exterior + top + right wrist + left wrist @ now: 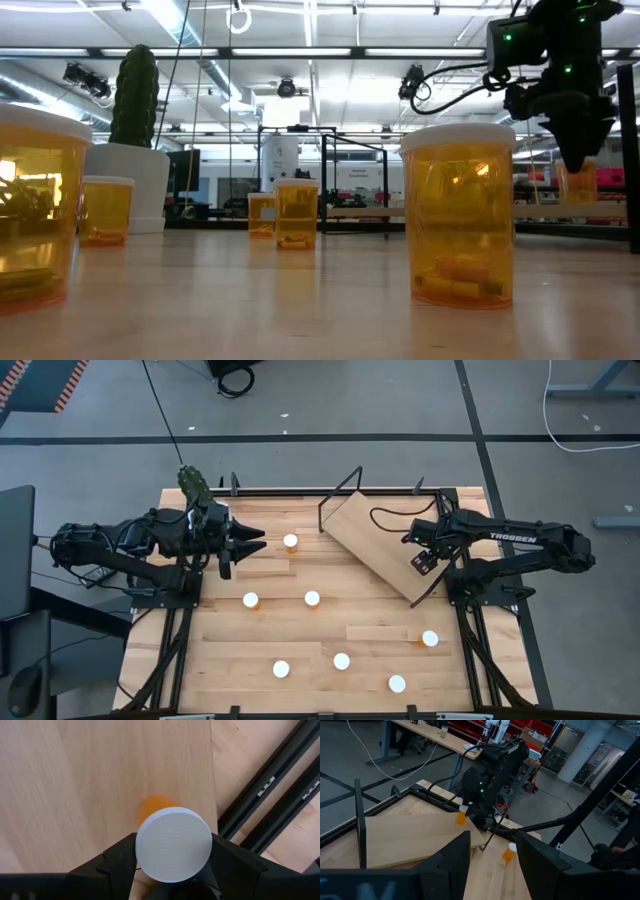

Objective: Pick and place medicine bottles onto shelf by color
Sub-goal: Put the orange pill bottle to the right on the shelf

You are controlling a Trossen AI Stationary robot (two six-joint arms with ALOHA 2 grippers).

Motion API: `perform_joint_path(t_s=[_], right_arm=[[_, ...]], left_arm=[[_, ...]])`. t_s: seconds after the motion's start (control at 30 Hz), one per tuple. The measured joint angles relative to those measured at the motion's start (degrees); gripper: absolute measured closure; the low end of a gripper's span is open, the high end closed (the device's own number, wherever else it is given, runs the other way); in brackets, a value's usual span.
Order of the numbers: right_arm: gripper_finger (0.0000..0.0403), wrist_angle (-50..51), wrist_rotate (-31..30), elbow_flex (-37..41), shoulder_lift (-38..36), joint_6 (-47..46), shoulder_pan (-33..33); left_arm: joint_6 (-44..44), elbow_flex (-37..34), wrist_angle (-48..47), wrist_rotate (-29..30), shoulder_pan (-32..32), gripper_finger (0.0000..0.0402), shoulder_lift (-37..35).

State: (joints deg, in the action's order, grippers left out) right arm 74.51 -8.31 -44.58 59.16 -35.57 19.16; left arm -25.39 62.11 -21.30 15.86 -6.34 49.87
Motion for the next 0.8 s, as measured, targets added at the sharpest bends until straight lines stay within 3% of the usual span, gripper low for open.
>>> perform_joint_path(t_s=[0.6,0.8], right_arm=[[0.0165,1.67,-2.09,-1.18,0.00,-1.07,0.02],[0.0131,1.67,-1.50,-1.18,0.00,-1.75,0.02]], left_arm=[[-1.20,0.00,-0.02,-0.02,0.01,0.0234,0.00],[-1.18,0.00,0.00,-0.02,0.01,0.0234,0.00]])
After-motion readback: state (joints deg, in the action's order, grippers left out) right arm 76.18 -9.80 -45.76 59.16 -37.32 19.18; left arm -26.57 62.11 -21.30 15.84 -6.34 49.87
